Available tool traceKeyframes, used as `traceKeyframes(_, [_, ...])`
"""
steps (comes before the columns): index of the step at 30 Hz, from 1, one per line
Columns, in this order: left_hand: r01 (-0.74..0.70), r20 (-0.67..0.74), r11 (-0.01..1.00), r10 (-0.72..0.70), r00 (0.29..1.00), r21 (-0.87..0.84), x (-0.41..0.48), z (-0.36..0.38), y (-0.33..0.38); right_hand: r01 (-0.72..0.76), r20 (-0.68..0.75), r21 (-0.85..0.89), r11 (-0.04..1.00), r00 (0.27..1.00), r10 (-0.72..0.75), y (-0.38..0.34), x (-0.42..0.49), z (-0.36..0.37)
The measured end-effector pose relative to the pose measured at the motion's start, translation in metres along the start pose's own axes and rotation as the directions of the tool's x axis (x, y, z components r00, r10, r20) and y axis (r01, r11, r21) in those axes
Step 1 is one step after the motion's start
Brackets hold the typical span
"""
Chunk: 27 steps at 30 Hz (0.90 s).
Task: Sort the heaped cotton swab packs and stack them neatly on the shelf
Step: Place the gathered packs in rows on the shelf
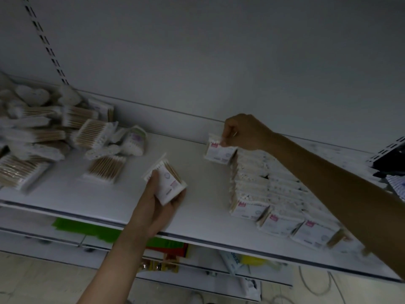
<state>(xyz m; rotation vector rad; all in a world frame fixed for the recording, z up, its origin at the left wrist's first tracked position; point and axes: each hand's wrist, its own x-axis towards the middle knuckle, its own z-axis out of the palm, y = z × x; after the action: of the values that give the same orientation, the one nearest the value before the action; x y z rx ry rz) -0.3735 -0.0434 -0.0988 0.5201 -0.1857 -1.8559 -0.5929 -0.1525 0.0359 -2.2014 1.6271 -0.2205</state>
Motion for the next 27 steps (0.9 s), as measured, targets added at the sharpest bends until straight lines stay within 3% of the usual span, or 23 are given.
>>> traceKeyframes(3, [-0.006, 0.01, 0.999, 0.007, 1.0, -0.045, -0.001, -0.002, 0.002, -0.02, -0.056, -0.057, 0.998, 0.998, 0.017, 0.003, 0.0, 0.013])
traceKeyframes(6, [-0.002, 0.039, 0.999, 0.003, 0.999, -0.034, 0.001, -0.005, 0.002, -0.003, -0.094, -0.287, 0.958, 0.995, -0.025, 0.004, -0.001, 0.026])
traceKeyframes(11, [-0.044, 0.009, 0.995, 0.043, 0.999, 0.089, -0.003, 0.005, -0.004, 0.053, -0.039, -0.566, 0.822, 0.995, -0.091, 0.0, -0.003, 0.027])
traceKeyframes(13, [-0.08, 0.036, 0.978, 0.074, 0.997, 0.194, -0.001, 0.005, -0.005, 0.088, -0.127, -0.631, 0.771, 0.968, -0.214, -0.003, -0.011, 0.027])
traceKeyframes(14, [-0.098, 0.046, 0.966, 0.09, 0.995, 0.24, 0.0, 0.005, -0.006, 0.132, -0.224, -0.573, 0.809, 0.924, -0.31, -0.008, -0.016, 0.029])
traceKeyframes(16, [-0.128, 0.059, 0.931, 0.115, 0.992, 0.34, 0.001, 0.003, -0.009, 0.28, -0.302, -0.251, 0.926, 0.887, -0.35, -0.023, -0.031, 0.035])
traceKeyframes(18, [-0.164, 0.051, 0.875, 0.158, 0.986, 0.455, 0.001, 0.0, -0.012, 0.344, -0.093, 0.015, 0.939, 0.935, -0.341, -0.037, -0.043, 0.044])
traceKeyframes(19, [-0.182, 0.051, 0.833, 0.183, 0.982, 0.522, -0.001, 0.002, -0.014, 0.356, 0.018, 0.034, 0.934, 0.934, -0.357, -0.04, -0.047, 0.05])
traceKeyframes(21, [-0.213, 0.061, 0.733, 0.229, 0.972, 0.646, -0.005, 0.004, -0.016, 0.376, 0.102, 0.014, 0.926, 0.921, -0.376, -0.043, -0.052, 0.058])
traceKeyframes(24, [-0.216, 0.047, 0.667, 0.261, 0.964, 0.713, -0.006, 0.009, -0.02, 0.298, 0.069, -0.054, 0.953, 0.953, -0.295, -0.037, -0.052, 0.049])
traceKeyframes(27, [-0.216, -0.005, 0.724, 0.289, 0.957, 0.655, -0.004, 0.011, -0.02, 0.123, -0.054, -0.139, 0.983, 0.99, -0.132, -0.023, -0.047, 0.035])
